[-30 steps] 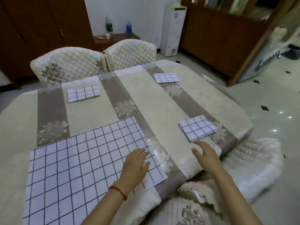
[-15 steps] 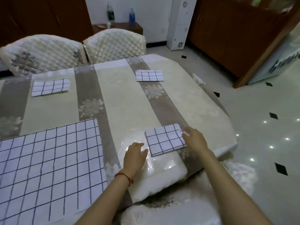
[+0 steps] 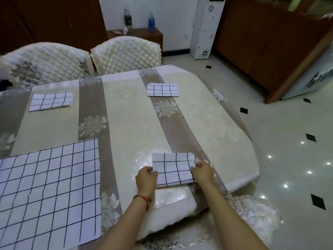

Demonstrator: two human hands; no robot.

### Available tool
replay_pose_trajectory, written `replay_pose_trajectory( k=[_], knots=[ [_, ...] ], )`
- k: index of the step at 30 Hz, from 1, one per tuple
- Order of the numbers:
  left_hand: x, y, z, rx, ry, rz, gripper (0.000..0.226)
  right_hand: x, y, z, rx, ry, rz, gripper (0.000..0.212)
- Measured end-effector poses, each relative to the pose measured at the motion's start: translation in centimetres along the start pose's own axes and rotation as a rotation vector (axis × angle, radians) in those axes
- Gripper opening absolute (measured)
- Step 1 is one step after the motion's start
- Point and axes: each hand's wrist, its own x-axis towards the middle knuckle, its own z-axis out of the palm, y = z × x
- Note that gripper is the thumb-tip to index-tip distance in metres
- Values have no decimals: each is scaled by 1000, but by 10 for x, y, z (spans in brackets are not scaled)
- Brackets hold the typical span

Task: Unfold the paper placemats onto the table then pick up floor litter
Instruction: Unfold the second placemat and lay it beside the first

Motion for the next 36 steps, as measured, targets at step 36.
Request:
replay_pose_trajectory(
  k=[36],
  knots=[
    [-50,117,-126,17,-1,649,34,-90,-145,-65,-163,-251,-1036,14]
  ],
)
